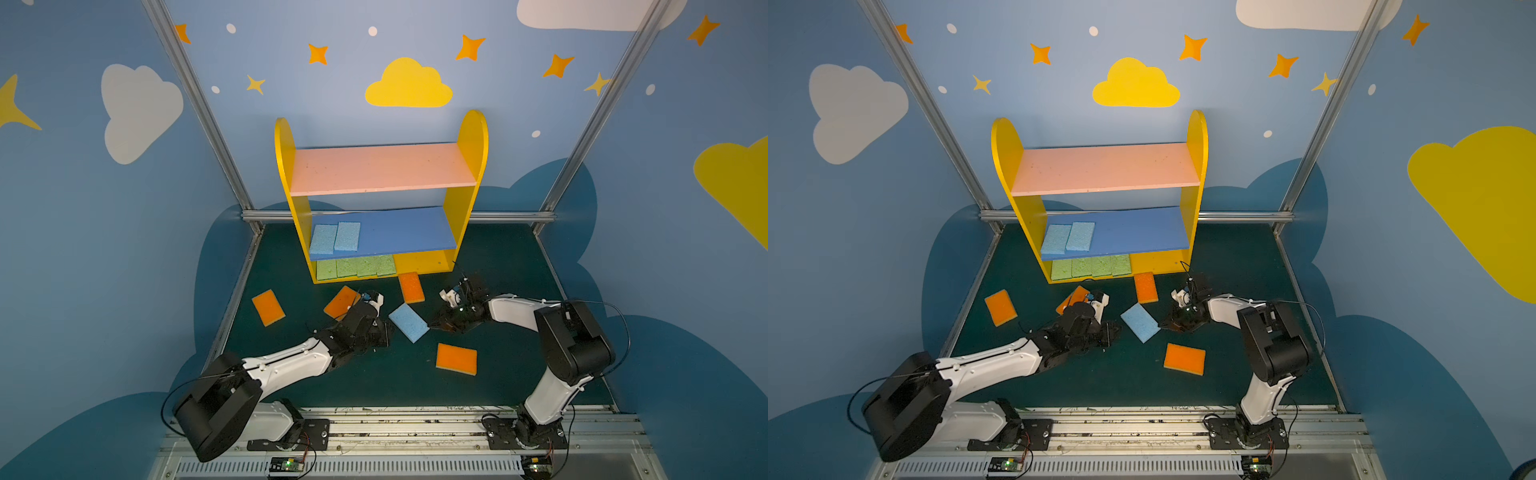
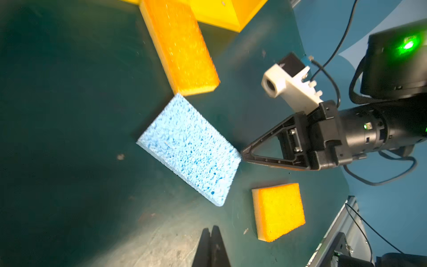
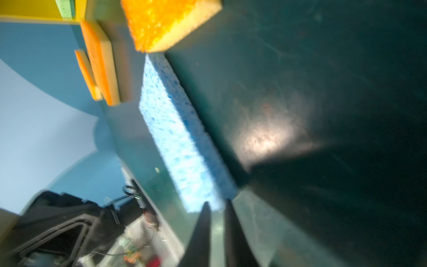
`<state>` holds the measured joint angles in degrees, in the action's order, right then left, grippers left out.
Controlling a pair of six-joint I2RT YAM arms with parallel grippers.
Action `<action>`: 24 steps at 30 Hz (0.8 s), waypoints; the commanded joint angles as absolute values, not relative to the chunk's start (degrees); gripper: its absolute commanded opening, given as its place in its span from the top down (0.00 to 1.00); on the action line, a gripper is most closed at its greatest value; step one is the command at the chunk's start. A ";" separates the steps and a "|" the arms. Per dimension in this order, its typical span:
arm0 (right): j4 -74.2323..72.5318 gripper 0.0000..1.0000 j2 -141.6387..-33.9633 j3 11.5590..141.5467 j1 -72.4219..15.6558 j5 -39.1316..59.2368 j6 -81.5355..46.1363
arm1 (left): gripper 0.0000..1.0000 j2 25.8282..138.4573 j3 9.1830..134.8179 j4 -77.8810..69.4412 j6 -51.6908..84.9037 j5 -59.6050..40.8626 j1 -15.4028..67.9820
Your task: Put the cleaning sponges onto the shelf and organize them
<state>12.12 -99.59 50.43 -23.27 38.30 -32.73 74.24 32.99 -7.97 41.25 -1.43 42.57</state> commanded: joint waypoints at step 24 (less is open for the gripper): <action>16.88 0.59 -105.76 58.23 -28.69 35.42 -28.88 | 0.94 64.73 30.29 1.32 39.64 1.93 38.21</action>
